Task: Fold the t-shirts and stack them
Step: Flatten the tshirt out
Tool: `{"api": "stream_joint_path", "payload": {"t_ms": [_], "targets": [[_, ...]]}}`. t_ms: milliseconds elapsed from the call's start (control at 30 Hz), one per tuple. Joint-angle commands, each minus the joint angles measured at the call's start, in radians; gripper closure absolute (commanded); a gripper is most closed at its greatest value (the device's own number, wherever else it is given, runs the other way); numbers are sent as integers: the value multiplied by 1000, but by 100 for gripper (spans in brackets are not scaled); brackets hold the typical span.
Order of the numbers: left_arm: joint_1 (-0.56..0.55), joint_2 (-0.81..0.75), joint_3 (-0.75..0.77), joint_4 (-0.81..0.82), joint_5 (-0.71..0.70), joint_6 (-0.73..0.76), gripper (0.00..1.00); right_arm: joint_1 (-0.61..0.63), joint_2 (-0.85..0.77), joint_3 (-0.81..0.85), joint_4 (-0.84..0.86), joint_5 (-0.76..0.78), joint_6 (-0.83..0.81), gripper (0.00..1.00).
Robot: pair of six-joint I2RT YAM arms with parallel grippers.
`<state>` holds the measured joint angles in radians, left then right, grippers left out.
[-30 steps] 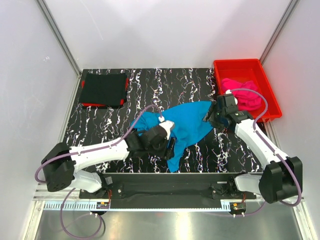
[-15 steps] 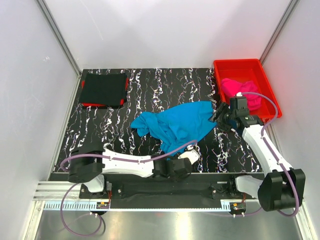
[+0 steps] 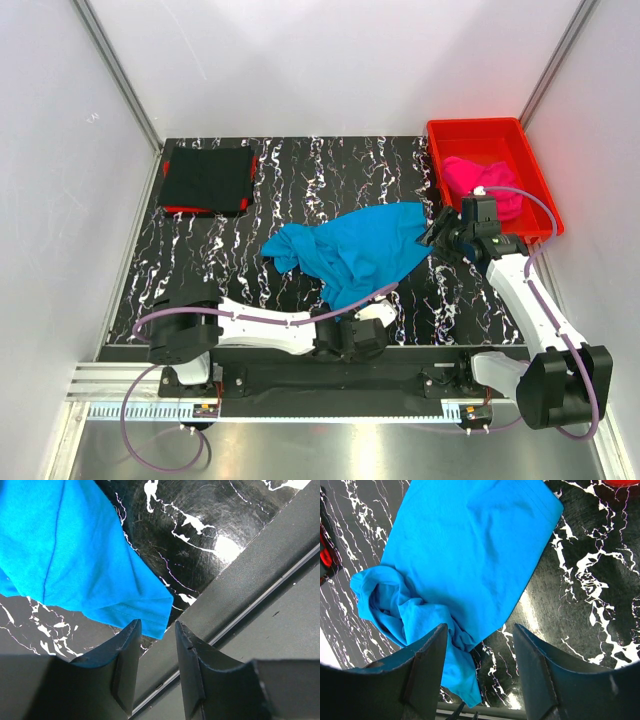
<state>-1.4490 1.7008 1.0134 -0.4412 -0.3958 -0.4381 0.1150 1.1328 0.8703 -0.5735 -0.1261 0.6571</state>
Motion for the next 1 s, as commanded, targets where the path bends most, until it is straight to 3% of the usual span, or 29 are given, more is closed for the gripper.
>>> {"api": "stream_joint_path", "payload": {"t_ms": [0,267,333,433,533,733,933,967], "targets": [[-4,3,14,24,-5,-19,61,-5,-27,-1,12,-24,3,37],[-4,40,-12,61,29,-27,60,-5,-30,-10,17,-21,3,37],[-4,48,-13,67,28,-30,64,-5,-31,-14,20,-21,3,37],[-1,51,-16,71,12,-36,78,-5,-34,-16,18,-21,-1,37],[2,42,1,47,-8,-44,100,-5,-38,-22,20,-23,3,37],[9,-58,73,-27,3,-44,100,-5,-41,-28,20,-30,1,37],[153,-248,90,-54,161,-149,100,-5,4,-56,64,8,24,37],[227,-286,80,-60,182,-196,100,-3,40,-54,78,14,32,37]]}}
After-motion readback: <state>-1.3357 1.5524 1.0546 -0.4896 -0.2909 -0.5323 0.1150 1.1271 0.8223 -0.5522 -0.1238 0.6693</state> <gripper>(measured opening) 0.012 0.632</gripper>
